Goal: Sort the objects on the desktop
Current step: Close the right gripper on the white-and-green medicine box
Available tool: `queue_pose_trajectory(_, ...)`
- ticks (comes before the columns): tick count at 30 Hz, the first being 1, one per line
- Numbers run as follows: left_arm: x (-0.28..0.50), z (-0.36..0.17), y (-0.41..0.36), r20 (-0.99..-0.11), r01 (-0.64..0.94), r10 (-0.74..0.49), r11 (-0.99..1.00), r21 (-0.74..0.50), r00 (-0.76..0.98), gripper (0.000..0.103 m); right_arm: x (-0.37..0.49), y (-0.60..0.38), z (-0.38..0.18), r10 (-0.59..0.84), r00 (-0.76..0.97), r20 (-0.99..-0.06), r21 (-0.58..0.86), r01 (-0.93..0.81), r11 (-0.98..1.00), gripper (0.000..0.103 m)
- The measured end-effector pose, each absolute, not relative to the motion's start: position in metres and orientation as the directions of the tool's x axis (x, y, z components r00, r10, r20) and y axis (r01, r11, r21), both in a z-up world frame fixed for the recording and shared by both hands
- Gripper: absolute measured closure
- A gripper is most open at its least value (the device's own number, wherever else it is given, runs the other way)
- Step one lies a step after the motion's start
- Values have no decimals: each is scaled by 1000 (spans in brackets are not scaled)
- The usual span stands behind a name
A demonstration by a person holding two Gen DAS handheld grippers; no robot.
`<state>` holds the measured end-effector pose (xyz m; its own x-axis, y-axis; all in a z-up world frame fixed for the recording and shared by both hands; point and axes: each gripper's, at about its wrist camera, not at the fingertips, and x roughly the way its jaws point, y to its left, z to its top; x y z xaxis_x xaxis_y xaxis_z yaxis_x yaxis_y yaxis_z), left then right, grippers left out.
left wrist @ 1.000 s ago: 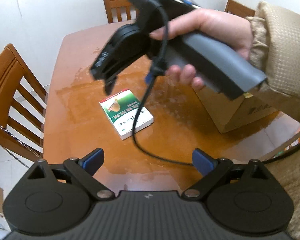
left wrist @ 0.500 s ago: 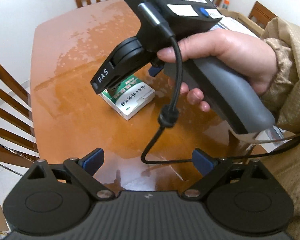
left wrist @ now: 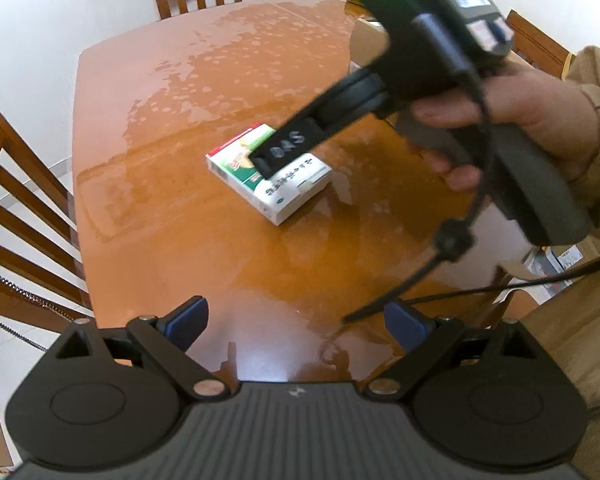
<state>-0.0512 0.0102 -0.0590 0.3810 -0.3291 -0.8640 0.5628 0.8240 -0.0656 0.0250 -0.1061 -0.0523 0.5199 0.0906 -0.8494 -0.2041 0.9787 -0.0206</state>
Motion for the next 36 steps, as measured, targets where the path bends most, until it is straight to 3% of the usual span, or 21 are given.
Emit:
queue_pose_trajectory(6,-49,-68,30,-846,538,-342,839,-79,410,8,33,-105,-59,151,464,-873,57,-209,976,17)
queue_pose_trajectory(15,-48,-81,47,-839,516,-353,850,-102,415,8,38,-74,-67,99,433,-896,-20,-262,965,18)
queue_pose_trajectory(18,-50,-82,50,-840,516,-351,850,-101,414,8,37,-67,-70,66,419,-906,-69,-300,951,30)
queue_pose_trajectory(21,-52,-81,54,-840,517,-347,851,-94,418,8,36,-63,-64,68,421,-905,-93,-351,932,49)
queue_pose_trajectory(25,-48,-81,56,-839,521,-334,850,-72,429,8,46,-70,-58,124,354,-927,-10,-354,935,57)
queue_pose_trajectory(28,-41,-82,54,-839,527,-317,849,-43,442,8,57,-88,-55,171,320,-932,69,-307,949,57)
queue_pose_trajectory(30,-36,-82,51,-836,531,-311,847,-27,453,8,60,-95,-53,154,334,-930,57,-282,958,53)
queue_pose_trajectory(31,-34,-82,50,-834,531,-312,847,-28,455,8,59,-97,-52,152,343,-927,56,-275,960,36)
queue_pose_trajectory(33,-29,-83,49,-832,530,-319,847,-36,453,8,56,-99,-50,155,369,-916,58,-262,963,15)
queue_pose_trajectory(36,-25,-85,47,-833,528,-321,848,-42,450,8,52,-92,-53,144,411,-900,27,-277,961,10)
